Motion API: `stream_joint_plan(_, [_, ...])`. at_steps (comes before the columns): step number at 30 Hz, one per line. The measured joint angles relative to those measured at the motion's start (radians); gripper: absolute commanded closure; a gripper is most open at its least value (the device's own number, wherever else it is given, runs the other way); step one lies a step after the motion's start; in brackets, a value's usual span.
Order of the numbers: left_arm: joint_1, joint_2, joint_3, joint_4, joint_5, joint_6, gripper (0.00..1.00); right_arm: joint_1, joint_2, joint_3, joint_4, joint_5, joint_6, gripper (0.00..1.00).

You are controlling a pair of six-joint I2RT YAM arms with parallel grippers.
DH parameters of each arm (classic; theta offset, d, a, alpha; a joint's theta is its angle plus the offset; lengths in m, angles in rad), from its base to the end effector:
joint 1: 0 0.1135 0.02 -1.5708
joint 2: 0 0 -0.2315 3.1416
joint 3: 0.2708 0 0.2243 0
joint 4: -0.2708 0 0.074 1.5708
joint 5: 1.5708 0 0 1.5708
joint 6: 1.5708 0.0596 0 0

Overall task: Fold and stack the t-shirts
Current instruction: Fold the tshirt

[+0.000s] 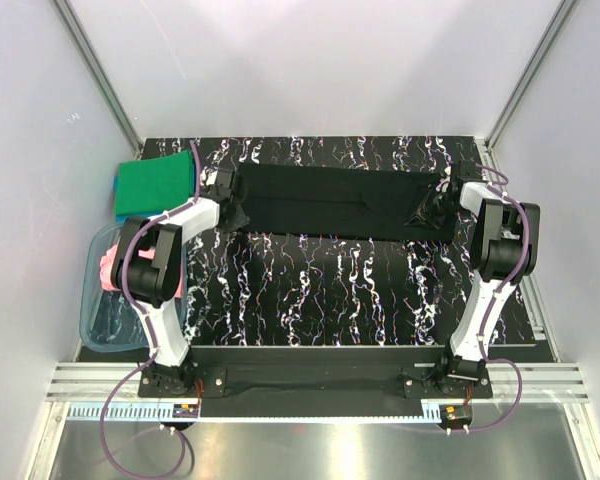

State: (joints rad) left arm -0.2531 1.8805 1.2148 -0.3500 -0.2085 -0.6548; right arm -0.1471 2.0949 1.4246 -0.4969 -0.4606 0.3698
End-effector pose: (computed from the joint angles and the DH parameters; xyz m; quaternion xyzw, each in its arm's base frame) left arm 0.3587 -0.0800 0.1353 -0.2188 0.9316 -0.0296 0.2888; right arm 0.3922 -0.0313 0.1095 0.1996 0.9339 0.2439 0.1691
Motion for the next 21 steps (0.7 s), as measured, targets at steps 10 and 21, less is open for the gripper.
stream_joint_plan(10, [-0.001,-0.042,0.002,0.011,0.021,-0.001,0.67,0.000,-0.001,0.001,-0.001,0.002,0.000,0.94])
stream_joint_plan(21, [-0.001,-0.041,0.021,0.042,0.063,0.011,1.00,0.000,-0.001,0.008,-0.001,0.013,-0.011,0.95])
